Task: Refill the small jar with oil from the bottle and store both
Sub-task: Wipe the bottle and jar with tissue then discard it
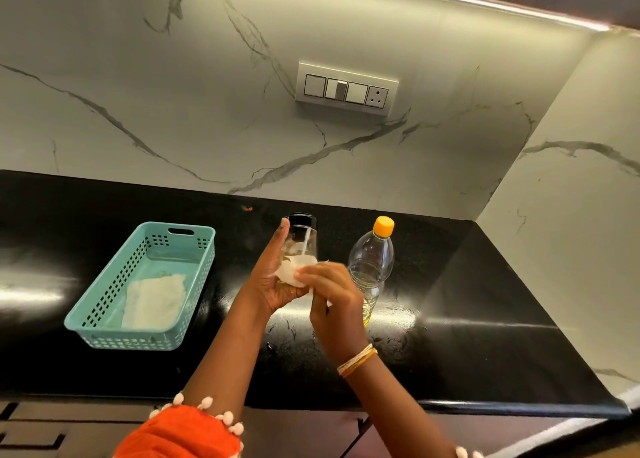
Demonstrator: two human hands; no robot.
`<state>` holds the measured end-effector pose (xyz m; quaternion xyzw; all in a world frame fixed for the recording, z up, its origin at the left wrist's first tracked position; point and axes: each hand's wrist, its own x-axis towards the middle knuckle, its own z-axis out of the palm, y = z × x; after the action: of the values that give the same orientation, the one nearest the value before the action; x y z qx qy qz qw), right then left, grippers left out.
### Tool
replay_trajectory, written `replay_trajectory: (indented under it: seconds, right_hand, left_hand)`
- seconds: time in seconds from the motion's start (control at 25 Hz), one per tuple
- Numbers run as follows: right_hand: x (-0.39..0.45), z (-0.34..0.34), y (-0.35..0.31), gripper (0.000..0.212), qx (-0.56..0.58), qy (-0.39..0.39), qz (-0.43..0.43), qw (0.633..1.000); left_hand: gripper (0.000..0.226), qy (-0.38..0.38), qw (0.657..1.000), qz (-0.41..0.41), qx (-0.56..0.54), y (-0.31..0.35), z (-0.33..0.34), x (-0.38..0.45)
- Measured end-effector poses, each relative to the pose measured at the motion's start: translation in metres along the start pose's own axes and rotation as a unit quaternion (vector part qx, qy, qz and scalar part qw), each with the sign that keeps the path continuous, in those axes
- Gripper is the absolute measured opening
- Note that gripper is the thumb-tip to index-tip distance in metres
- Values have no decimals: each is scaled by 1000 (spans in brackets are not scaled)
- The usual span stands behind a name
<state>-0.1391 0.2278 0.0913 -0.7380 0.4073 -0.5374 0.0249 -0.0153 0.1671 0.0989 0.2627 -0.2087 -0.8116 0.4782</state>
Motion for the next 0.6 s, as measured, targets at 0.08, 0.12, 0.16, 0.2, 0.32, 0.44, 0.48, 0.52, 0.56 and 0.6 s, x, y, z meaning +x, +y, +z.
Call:
replay_trajectory:
  seconds: [0.08, 0.12, 0.16, 0.2, 0.32, 0.44, 0.48, 0.52, 0.56, 0.6]
  right_hand:
    - [25, -4, 4, 28, 15, 53, 67, 996]
    - [41, -6, 6, 28, 18, 69, 89, 993]
    - [57, -7, 9, 29, 22, 66, 100, 993]
    - [67, -7, 13, 30, 28, 46, 100, 994]
    - [64, -2, 17, 33, 26, -5, 96, 995]
    - [24, 3, 12, 31, -6, -9, 64, 998]
    - [10, 3, 10, 30, -19, -15, 36, 999]
    - [-1, 1, 6, 26, -30, -20, 7, 999]
    - [-6, -1, 4, 23, -36, -25, -15, 999]
    - [-4, -3, 3, 21, -39, -26, -22, 999]
  left_hand:
    - [63, 5, 999, 8, 44, 0, 1, 1]
    - [62, 11, 998, 14, 68, 0, 4, 0]
    - [61, 19, 996, 21, 86, -2, 5, 0]
    - [61, 28, 995, 26, 96, -4, 6, -1]
    - [67, 31, 995, 39, 85, -6, 5, 0]
    - [68, 5, 999, 35, 30, 0, 2, -3]
    - [69, 10, 999, 27, 19, 2, 2, -3]
    - [70, 14, 1000, 20, 8, 2, 2, -4]
    - [72, 16, 1000, 14, 1, 1, 2, -4]
    - [73, 13, 1000, 8, -6, 0, 1, -3]
